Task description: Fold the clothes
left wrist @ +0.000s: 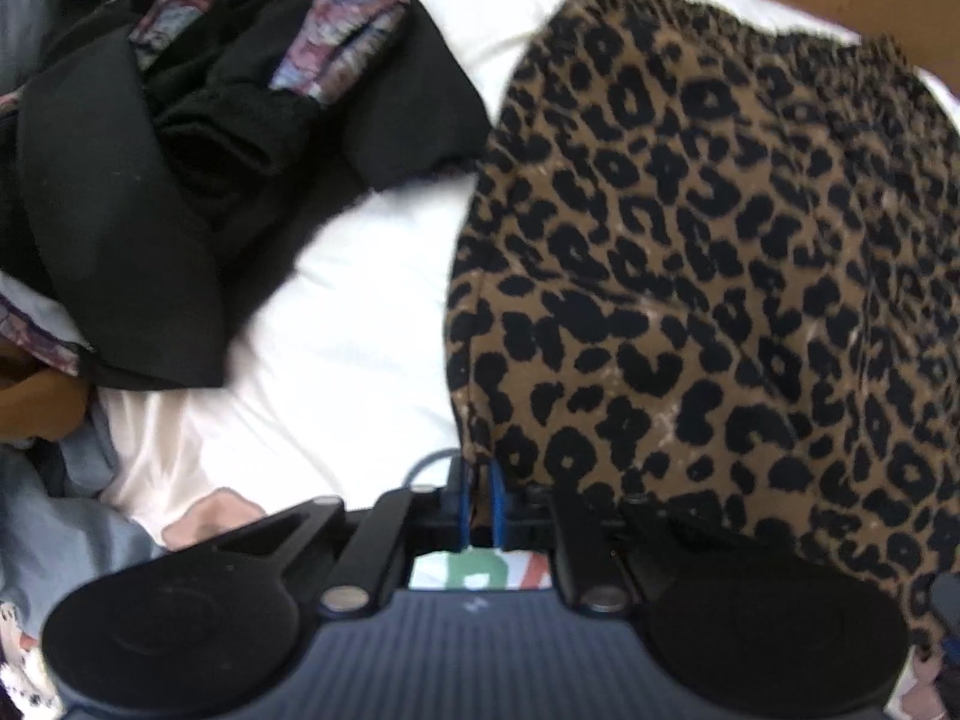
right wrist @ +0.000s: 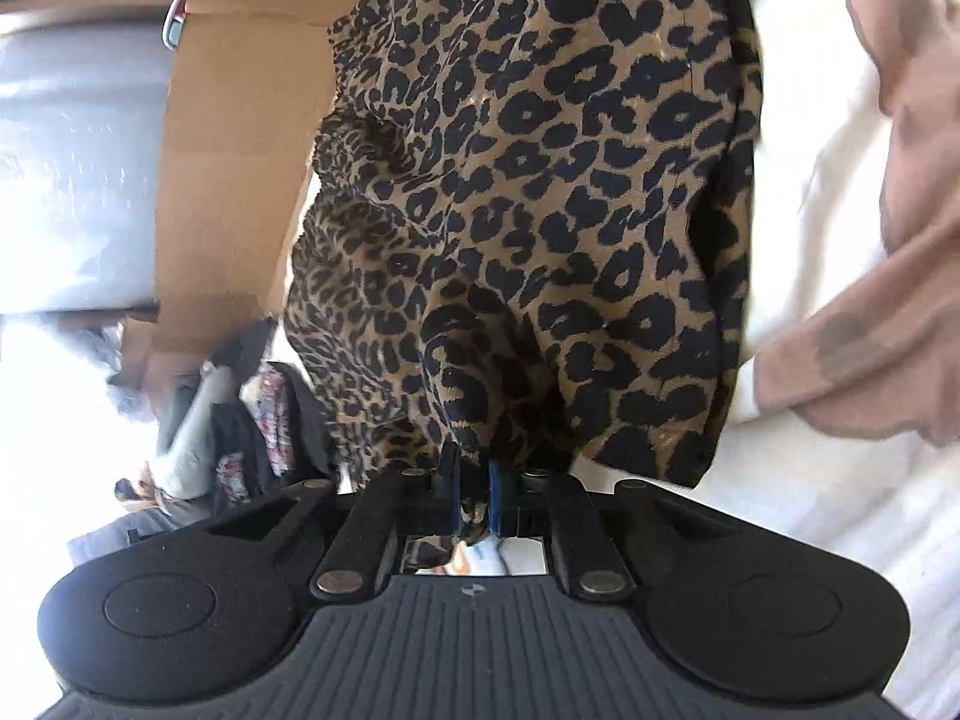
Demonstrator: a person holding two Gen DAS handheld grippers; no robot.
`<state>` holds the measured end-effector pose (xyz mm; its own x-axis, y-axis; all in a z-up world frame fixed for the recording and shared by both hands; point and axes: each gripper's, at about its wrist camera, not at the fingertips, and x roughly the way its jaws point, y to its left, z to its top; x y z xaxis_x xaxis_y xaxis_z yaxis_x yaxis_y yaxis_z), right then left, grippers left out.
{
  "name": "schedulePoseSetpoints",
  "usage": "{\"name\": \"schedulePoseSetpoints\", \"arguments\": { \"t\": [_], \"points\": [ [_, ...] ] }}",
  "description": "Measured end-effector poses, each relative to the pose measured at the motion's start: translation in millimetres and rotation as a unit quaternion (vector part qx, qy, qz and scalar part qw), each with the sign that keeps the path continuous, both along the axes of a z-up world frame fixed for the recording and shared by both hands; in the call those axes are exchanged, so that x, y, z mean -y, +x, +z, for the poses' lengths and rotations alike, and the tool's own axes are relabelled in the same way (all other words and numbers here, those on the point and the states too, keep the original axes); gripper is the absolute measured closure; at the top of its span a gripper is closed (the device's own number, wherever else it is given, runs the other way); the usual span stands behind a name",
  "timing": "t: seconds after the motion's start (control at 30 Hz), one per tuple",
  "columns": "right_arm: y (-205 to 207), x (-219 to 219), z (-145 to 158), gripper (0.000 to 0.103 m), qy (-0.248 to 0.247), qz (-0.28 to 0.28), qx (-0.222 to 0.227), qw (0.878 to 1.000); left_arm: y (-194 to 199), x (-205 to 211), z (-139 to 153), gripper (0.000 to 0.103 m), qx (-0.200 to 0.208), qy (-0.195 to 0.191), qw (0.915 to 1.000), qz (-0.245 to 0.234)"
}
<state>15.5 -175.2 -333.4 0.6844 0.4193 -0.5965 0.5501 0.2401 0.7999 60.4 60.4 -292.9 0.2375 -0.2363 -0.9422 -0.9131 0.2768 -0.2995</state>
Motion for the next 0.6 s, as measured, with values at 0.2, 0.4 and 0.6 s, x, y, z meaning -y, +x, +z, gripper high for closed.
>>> {"name": "schedulePoseSetpoints", "arguments": {
  "t": [0.2,0.4,0.6],
  "points": [
    [5,-4,0,0.091,-0.026,0.023,-0.008,0.999,-18,8,-17,0.078,0.007,-0.036,0.9982,0.047],
    [-1,0,-5,0.053,-0.022,0.006,-0.002,1.000,-5,19,-39,0.056,0.023,-0.058,0.9937,0.093],
    [3,-9,-9,0.057,-0.028,0.011,-0.007,1.000,-1,23,-47,0.058,0.032,-0.053,0.9922,0.109]
  ]
}}
